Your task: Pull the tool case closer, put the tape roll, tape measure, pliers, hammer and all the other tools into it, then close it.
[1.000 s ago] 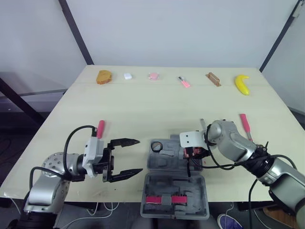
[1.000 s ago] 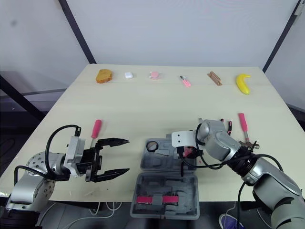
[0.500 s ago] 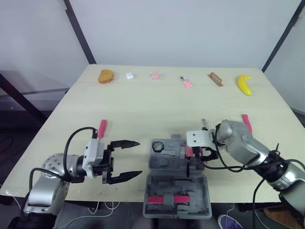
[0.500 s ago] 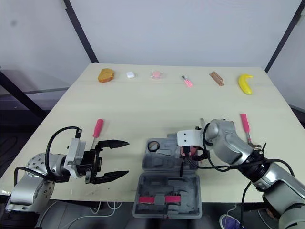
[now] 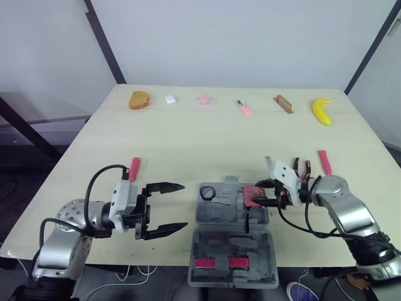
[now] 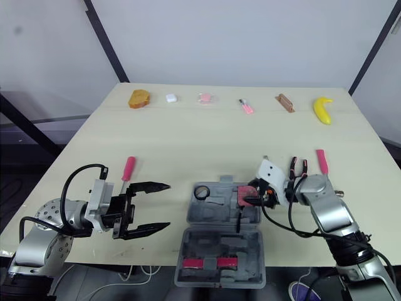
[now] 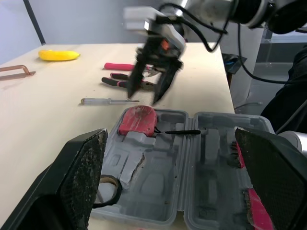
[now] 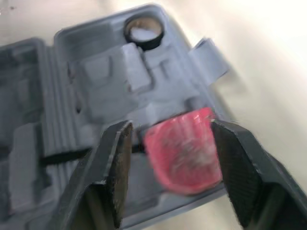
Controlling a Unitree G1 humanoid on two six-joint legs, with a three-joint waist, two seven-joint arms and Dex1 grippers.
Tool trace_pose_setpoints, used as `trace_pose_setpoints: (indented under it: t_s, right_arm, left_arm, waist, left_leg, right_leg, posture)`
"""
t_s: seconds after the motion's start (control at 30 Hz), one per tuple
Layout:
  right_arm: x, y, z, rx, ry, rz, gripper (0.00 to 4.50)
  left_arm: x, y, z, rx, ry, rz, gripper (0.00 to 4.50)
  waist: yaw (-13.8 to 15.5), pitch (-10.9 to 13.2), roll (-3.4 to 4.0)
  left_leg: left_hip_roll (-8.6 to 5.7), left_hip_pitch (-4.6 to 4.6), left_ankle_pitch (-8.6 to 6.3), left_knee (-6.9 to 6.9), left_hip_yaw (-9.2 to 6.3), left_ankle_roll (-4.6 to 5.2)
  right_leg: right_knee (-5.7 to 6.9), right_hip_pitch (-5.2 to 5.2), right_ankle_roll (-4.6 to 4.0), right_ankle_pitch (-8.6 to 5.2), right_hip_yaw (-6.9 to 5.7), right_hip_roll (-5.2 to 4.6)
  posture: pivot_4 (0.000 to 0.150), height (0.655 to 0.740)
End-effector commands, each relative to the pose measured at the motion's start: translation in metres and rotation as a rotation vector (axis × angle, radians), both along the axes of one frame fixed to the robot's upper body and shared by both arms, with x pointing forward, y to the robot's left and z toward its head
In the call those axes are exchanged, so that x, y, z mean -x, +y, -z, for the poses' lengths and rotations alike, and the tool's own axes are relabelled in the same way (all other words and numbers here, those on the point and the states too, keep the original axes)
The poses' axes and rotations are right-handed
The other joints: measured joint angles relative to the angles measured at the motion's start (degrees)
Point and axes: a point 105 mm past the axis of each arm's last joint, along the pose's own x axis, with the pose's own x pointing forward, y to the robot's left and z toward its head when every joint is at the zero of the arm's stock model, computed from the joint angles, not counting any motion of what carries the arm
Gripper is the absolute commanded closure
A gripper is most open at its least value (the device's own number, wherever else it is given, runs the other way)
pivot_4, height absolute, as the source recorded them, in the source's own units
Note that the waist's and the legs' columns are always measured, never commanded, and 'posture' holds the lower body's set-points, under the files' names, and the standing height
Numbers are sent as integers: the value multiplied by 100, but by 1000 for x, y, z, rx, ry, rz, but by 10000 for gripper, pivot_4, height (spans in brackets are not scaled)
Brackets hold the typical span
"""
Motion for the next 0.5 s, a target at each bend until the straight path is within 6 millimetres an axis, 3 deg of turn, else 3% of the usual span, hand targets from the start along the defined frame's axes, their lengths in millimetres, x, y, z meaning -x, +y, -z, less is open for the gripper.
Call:
trace_pose_setpoints:
  t_s: [0.03, 0.17, 0.27, 0.37, 0.5]
  right_arm:
    - [-7, 1, -10, -90, -168, -8, 16662]
    - [-9, 1, -2, -189, -173, 3, 16662]
    - [-8, 4, -3, -294, -133, -15, 24574]
    - [-11, 3, 0, -269, -170, -8, 39074]
    - [-12, 4, 1, -283, -181, -9, 39074]
  left_arm:
    - [0, 0, -4, 1, -17, 14, 0]
    - [0, 0, -5, -1, -16, 15, 0]
    - [0, 0, -5, -3, -15, 14, 0]
    - [0, 0, -5, -4, -14, 12, 0]
    - [1, 1, -5, -5, -12, 11, 0]
  waist:
    - [0, 0, 0]
    - [5, 0, 0]
    - [6, 1, 0]
    - [7, 1, 1]
    - [7, 1, 1]
  left_leg:
    - [1, 1, 0, 0, -1, 0]
    - [2, 2, 0, -2, -2, 0]
    - [2, 2, 0, -2, 0, 0]
    - [2, 2, 0, -2, -1, 0]
    - [2, 2, 0, -2, 0, 0]
  right_leg:
    - [1, 0, 0, 0, -1, 2]
    - [0, 0, -1, -1, -1, 7]
    - [0, 0, -1, 0, 3, 5]
    - [0, 0, -1, 0, 2, 5]
    - [0, 0, -1, 0, 2, 4]
  posture:
    - [1500, 7400]
    - [1500, 7400]
    - [1500, 7400]
    - [1500, 7400]
    - [1500, 7400]
